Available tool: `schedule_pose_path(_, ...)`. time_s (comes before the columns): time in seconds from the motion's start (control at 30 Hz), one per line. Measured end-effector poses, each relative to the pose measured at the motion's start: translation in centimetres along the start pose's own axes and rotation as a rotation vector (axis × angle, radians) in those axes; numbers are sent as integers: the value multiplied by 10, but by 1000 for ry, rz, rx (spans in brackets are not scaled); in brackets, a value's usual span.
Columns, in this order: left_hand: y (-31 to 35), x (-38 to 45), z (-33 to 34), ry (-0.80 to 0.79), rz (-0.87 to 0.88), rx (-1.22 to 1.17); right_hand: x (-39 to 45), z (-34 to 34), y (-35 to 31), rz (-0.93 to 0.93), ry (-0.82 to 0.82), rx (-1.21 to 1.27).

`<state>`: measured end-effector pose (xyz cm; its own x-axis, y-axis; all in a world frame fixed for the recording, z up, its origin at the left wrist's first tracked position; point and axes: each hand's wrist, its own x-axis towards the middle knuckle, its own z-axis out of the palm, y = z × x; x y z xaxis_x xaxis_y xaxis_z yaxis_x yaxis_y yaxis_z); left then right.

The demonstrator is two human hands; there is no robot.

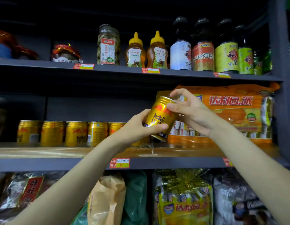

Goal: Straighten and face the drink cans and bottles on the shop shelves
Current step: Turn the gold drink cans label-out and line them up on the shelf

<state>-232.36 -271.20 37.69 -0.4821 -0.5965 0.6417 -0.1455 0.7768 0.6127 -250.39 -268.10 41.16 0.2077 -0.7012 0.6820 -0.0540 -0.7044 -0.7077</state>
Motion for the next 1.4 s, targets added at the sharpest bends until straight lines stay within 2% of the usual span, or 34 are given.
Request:
schedule_pose_path(0.1,0,-5,-2,150,46,-22,-3,5,-3,27,8,-37)
schedule_pose_path(0.17,0,-6,-4,274,113,243,-5,8,0,117,12,-115)
schedule_pose_path(0.23,1,-5,-4,303,184,543,-5,14,6,192,46,-81)
schedule_pose_path(0.27,1,-6,-4,294,199,586,-5,16,8,214,83,-36)
schedule_pose_path(0.33,0,-9,-5,301,193,462,-4,19,12,253,139,105)
schedule_pose_path(0.43,-4,-15,-6,364,64,-7,-3,15,14,277,171,340)
schedule_pose_path(0.47,-6,-16,-5,383,33,-85,-3,13,14,284,166,379)
schedule_pose_path(0.53,-9,-18,-5,422,75,-18,-4,9,15,327,127,396)
schedule_pose_path(0.6,-7,-21,-5,426,211,177,-5,7,16,412,90,371)
schedule_pose_path(0.67,-3,-22,-5,386,320,312,-7,8,18,482,62,406)
schedule_pose_path(0.73,-1,-21,-6,342,355,327,-9,9,21,492,64,466)
schedule_pose_path(0.8,1,-20,-6,308,307,272,-10,10,22,479,118,466)
schedule_pose_path(0.9,-1,-18,-4,291,136,146,-13,12,17,461,210,343)
schedule_pose_path(1.03,-4,-24,1,269,-10,-260,-20,9,7,363,135,235)
schedule_pose_path(1.13,-1,-26,0,206,-112,-422,-20,6,5,269,137,163)
schedule_pose_path(1.27,7,-24,-8,147,-270,-757,-19,6,10,108,137,102)
schedule_pose_path(1.33,6,-24,-10,164,-279,-752,-21,5,14,62,84,109)
schedule_pose_path(1.4,1,-25,-10,185,-181,-697,-22,4,18,86,48,191)
